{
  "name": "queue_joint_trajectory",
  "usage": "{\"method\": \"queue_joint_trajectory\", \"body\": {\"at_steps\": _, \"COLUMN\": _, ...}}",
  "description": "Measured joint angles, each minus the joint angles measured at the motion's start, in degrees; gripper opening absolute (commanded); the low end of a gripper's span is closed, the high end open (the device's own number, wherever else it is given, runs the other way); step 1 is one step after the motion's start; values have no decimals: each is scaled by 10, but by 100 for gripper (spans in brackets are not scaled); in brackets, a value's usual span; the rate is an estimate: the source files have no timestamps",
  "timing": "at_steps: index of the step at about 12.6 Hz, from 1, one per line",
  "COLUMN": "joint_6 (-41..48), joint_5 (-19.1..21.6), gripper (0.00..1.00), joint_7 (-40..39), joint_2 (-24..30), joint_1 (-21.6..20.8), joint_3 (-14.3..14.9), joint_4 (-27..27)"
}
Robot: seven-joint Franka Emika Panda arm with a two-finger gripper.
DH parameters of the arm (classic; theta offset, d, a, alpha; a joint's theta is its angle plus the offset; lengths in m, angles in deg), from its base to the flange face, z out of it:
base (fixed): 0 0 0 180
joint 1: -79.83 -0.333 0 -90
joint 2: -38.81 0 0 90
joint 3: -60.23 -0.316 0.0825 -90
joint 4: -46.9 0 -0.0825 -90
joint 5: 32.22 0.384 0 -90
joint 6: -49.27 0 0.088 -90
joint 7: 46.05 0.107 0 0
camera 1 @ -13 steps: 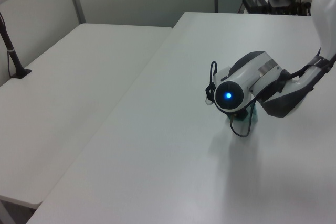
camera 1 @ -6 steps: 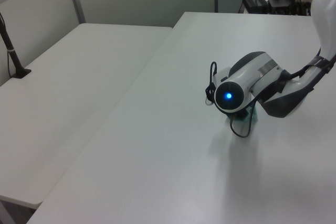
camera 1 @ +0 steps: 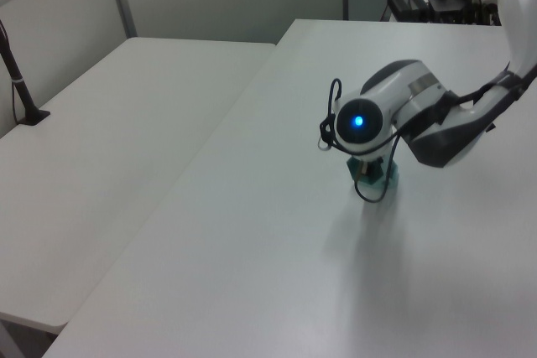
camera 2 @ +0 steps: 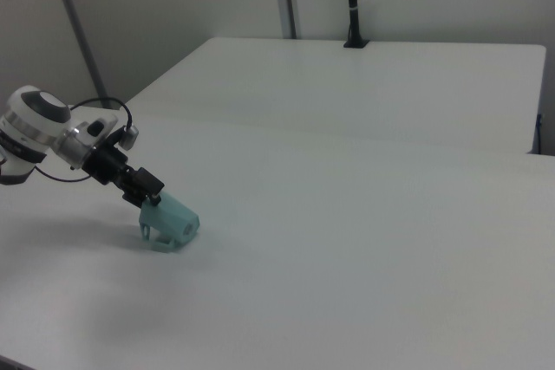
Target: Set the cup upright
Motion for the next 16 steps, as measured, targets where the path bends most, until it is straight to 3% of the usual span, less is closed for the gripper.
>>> {"method": "queue_joint_trajectory", "body": {"at_steps": 7, "joint_6": -4, "joint_5": 37, "gripper": 0, "joint_7": -8, "joint_2": 37, "joint_1": 19, "joint_3": 0, "joint_4": 12}}
{"method": "queue_joint_trajectory", "body": {"at_steps": 9, "joint_6": -35, "joint_5": 78, "gripper": 0, "joint_7": -34, "joint_2": 56, "joint_1": 39, "joint_3": 1, "joint_4": 16}}
{"method": "queue_joint_trajectory", "body": {"at_steps": 12, "joint_6": -60, "joint_5": 171, "gripper": 0, "joint_7": -116, "joint_2": 99, "joint_1": 72, "joint_3": 1, "joint_4": 17}}
{"method": "queue_joint_trajectory", "body": {"at_steps": 16, "joint_6": -101, "joint_5": 242, "gripper": 0, "joint_7": -167, "joint_2": 114, "joint_1": 108, "joint_3": 2, "joint_4": 13}}
